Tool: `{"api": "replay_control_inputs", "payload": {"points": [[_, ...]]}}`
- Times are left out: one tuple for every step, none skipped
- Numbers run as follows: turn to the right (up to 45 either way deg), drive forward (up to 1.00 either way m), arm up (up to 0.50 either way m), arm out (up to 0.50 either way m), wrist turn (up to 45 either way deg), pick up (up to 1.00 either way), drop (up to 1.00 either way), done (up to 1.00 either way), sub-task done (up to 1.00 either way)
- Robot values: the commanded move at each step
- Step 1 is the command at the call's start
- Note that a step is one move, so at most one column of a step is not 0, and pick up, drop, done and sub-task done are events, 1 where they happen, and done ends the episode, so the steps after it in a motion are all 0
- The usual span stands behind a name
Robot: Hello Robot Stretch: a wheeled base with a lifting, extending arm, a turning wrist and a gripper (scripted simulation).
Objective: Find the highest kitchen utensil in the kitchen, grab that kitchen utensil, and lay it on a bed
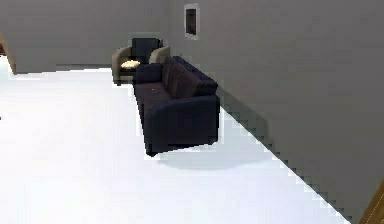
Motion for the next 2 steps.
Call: {"api": "replay_control_inputs", "payload": {"points": [[-12.0, 0.0, 0.0, 0.0, 0.0, 0.0, 0.0, 0.0, 0.0], [0.0, 0.3, 0.0, 0.0, 0.0, 0.0, 0.0, 0.0, 0.0]]}}
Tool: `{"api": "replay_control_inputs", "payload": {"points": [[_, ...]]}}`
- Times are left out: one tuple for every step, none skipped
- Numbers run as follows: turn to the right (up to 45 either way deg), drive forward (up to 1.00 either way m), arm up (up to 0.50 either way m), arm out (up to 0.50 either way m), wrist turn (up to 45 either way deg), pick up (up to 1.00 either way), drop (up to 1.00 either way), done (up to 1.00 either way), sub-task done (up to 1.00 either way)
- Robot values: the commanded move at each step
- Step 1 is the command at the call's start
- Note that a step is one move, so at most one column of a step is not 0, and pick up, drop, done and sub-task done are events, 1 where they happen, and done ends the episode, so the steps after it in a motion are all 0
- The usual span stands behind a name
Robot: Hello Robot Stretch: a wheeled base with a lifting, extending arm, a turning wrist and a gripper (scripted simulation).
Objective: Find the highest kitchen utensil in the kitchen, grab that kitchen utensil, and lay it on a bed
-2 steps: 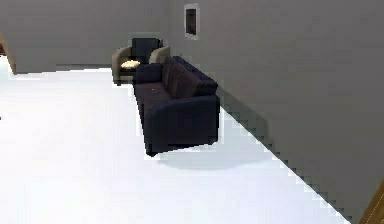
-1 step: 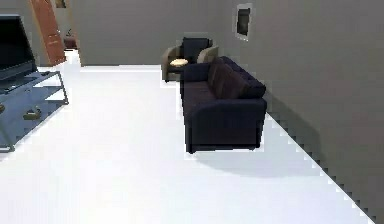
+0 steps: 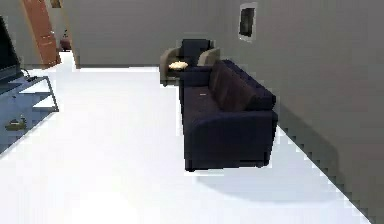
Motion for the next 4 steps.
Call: {"api": "replay_control_inputs", "payload": {"points": [[-45.0, 0.0, 0.0, 0.0, 0.0, 0.0, 0.0, 0.0, 0.0], [-9.0, 0.0, 0.0, 0.0, 0.0, 0.0, 0.0, 0.0, 0.0], [0.0, 0.45, 0.0, 0.0, 0.0, 0.0, 0.0, 0.0, 0.0], [-33.0, 0.0, 0.0, 0.0, 0.0, 0.0, 0.0, 0.0, 0.0]]}}
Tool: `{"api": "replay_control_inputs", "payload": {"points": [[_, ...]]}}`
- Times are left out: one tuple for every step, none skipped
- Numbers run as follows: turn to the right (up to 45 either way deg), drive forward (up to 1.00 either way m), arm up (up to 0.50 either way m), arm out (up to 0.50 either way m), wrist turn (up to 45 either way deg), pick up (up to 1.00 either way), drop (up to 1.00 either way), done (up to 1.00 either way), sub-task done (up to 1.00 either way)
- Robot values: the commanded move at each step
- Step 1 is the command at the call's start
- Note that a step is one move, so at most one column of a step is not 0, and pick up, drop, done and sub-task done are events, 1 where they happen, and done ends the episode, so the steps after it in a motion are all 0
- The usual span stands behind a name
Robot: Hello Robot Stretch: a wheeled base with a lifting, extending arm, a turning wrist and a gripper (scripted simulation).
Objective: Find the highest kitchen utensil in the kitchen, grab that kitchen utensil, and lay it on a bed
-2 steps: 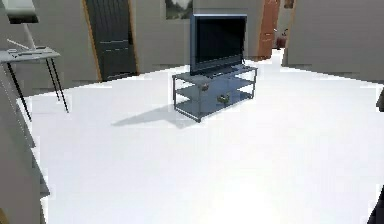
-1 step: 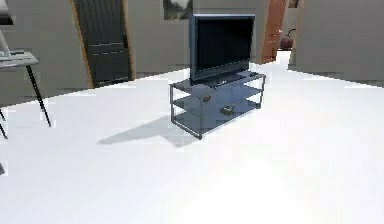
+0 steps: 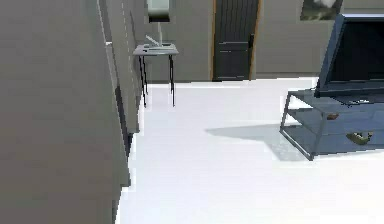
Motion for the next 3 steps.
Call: {"api": "replay_control_inputs", "payload": {"points": [[0.0, 1.0, 0.0, 0.0, 0.0, 0.0, 0.0, 0.0, 0.0], [-3.0, 0.0, 0.0, 0.0, 0.0, 0.0, 0.0, 0.0, 0.0], [0.0, 0.75, 0.0, 0.0, 0.0, 0.0, 0.0, 0.0, 0.0]]}}
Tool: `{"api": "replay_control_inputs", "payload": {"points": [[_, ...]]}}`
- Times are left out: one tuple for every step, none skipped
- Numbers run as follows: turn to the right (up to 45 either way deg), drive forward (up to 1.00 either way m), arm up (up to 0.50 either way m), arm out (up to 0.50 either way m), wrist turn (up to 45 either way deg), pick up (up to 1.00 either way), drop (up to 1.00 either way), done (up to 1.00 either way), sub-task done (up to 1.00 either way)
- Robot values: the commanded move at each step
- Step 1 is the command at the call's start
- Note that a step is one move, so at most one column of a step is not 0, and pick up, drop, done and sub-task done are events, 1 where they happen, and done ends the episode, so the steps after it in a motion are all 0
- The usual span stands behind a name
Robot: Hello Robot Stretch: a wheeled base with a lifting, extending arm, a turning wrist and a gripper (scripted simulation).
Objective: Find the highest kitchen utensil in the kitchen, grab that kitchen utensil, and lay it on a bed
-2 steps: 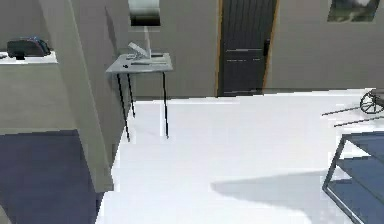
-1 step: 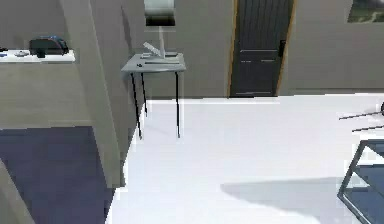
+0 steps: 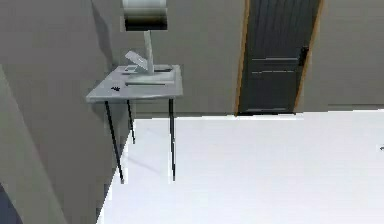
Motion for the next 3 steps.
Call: {"api": "replay_control_inputs", "payload": {"points": [[-45.0, 0.0, 0.0, 0.0, 0.0, 0.0, 0.0, 0.0, 0.0], [-18.0, 0.0, 0.0, 0.0, 0.0, 0.0, 0.0, 0.0, 0.0], [0.0, 0.15, 0.0, 0.0, 0.0, 0.0, 0.0, 0.0, 0.0]]}}
